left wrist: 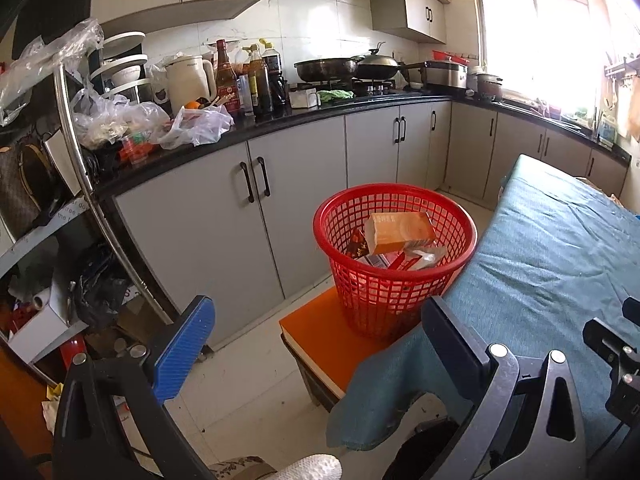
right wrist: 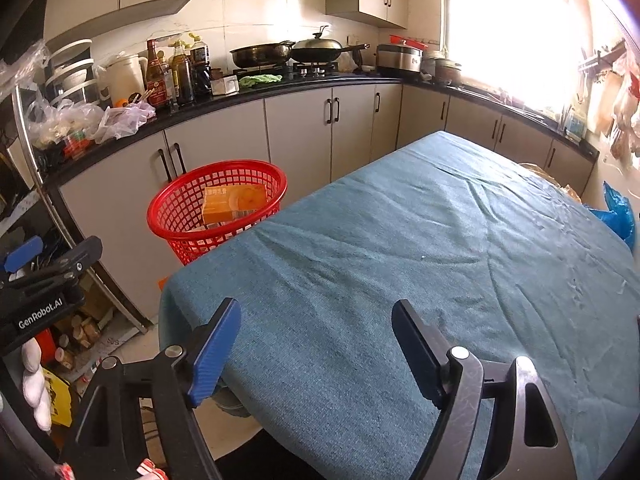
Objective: Collect trash
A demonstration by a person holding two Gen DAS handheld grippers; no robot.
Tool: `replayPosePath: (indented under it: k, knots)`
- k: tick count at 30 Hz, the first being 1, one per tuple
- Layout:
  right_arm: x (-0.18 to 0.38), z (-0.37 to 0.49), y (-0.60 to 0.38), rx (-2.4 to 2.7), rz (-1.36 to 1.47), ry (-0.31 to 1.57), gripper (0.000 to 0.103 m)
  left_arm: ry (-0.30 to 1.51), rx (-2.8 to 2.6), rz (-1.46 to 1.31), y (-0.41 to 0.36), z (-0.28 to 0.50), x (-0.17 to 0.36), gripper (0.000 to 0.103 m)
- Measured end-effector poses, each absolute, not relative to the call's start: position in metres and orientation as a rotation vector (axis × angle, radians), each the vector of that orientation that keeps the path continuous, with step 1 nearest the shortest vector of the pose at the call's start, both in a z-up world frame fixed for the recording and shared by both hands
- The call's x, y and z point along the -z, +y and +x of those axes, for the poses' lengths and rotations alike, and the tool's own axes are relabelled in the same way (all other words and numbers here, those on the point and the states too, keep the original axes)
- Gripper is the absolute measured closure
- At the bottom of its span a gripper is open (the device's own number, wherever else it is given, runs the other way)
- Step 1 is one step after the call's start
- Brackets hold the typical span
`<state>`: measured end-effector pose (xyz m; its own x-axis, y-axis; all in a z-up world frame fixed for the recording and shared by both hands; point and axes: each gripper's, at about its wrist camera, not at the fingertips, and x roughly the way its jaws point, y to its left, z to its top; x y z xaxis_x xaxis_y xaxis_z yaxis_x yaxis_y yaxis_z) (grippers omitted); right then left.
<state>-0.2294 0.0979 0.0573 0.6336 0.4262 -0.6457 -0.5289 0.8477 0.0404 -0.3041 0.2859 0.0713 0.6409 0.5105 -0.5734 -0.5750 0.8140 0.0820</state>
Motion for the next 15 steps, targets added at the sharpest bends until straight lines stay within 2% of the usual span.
replayPosePath:
  k: [15]
  knots:
    - [-0.053,-0.23,0.107,-0.554,-0.171,0.706,0.02,0.645,-0.59,-0.15,0.292,-0.303,-0.064,0.001]
